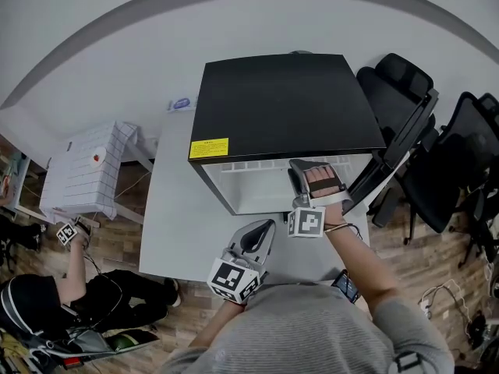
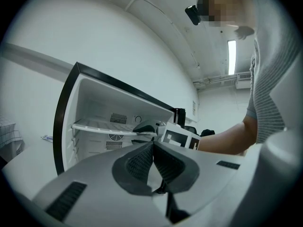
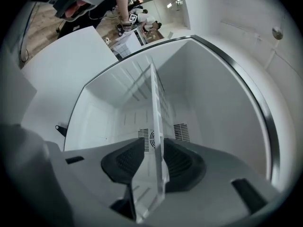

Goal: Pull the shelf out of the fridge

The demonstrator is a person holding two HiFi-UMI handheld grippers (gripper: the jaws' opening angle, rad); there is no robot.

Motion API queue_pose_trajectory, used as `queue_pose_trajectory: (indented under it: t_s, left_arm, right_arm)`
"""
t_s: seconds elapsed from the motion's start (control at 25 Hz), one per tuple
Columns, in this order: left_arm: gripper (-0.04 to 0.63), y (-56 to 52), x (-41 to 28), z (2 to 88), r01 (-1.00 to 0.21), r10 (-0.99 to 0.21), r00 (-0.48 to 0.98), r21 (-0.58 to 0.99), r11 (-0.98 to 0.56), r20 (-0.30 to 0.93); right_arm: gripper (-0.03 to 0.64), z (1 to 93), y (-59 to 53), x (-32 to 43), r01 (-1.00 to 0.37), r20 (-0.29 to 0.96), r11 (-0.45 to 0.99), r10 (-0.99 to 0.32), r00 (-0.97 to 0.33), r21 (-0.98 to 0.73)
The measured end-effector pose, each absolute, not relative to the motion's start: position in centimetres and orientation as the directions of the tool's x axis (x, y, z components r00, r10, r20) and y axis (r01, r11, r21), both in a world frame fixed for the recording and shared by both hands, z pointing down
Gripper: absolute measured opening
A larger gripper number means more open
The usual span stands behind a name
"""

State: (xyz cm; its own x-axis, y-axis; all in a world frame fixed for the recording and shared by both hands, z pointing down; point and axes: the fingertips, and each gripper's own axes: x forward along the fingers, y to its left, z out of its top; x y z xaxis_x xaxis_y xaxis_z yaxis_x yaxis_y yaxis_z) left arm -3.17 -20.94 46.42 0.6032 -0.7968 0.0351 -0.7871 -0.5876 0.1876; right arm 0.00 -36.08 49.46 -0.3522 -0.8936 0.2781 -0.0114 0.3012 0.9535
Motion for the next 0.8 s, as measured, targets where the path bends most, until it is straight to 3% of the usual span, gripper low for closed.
queue_pose_trajectory:
  t_s: [0.08,0.16,0.8]
  left_arm:
    - [0.011,-20.91,-3.18,46.39,-0.784,-0.794,0.607,0.191,-0.591,0.034]
    - [0.011,-20.94,-3.19,46.36,-0.78,-0.791,0.611,0.191,-0.595,0.032]
    - [0.011,-21.08,-3.34,46.22,-0.759,-0.77,0.637,0.194,-0.622,0.023]
  right_arm:
    - [0.126,49.5,-36.4,-0.15,0.019,0.272,0.284,-0.898,-0.345,0.959]
    - [0.062,49.38,-36.76,-0.18,0.037,0.261,0.264,-0.906,-0.332,0.964]
    - [0.032,49.14,-37.16,-0.28,0.014,0.225,0.23,-0.935,-0.275,0.973]
